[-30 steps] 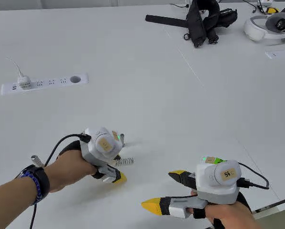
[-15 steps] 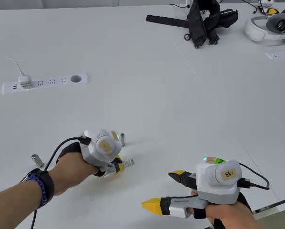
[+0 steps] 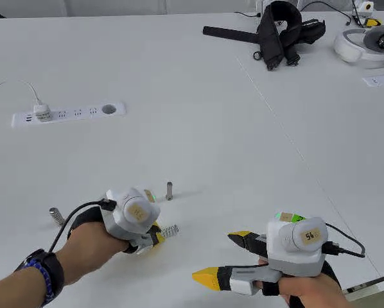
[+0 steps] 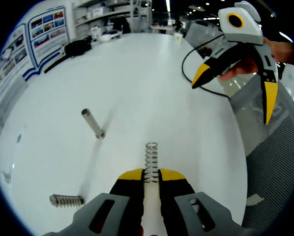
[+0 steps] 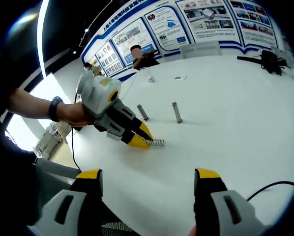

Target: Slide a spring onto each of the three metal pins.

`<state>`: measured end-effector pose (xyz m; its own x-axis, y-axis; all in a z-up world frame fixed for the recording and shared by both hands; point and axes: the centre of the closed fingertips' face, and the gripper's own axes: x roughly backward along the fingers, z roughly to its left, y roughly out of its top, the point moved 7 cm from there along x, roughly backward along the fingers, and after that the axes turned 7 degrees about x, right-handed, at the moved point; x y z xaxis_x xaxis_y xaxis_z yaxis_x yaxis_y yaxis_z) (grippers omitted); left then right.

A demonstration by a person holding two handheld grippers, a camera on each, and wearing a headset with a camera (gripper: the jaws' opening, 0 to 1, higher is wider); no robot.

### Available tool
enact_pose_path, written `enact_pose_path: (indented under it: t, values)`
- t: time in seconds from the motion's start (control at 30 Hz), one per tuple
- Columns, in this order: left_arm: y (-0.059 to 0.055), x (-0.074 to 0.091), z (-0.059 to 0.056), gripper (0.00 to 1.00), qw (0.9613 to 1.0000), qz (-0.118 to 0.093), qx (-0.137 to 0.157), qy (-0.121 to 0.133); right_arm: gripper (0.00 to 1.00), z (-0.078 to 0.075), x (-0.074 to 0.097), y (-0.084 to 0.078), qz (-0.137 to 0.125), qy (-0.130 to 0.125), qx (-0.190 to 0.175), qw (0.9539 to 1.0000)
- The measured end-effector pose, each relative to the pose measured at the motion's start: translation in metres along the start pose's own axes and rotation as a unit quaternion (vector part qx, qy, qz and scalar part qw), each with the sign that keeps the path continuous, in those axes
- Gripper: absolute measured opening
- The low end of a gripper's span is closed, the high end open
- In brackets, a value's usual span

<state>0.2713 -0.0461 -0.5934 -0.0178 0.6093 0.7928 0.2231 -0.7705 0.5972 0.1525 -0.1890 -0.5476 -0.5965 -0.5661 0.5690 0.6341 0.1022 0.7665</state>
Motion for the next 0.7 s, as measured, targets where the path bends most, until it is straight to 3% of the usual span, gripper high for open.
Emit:
enact_pose_path:
  t: [0.23,0.33,0.47,0.57,0.7]
  values:
    - [-0.014,0.020,-0.008,0.10,0.9989,-0.024,0.038,0.014,0.77,0.008,-0.006,-0.001,0.007,0.016,0.004,0.9998]
    - [-0.020,0.032,-0.012,0.10,0.9967,-0.044,0.066,0.020,0.76,0.014,-0.008,0.002,0.007,0.024,0.006,0.9997]
    - [-0.027,0.044,-0.016,0.10,0.9950,-0.055,0.079,0.025,0.76,0.020,-0.013,0.004,0.011,0.039,0.012,0.9991]
    - [-0.029,0.055,-0.019,0.10,0.9914,-0.076,0.104,0.025,0.75,0.023,-0.015,0.007,0.010,0.046,0.015,0.9988]
    - [-0.032,0.069,-0.023,0.10,0.9905,-0.087,0.101,0.034,0.74,0.030,-0.020,0.012,0.008,0.061,0.018,0.9980]
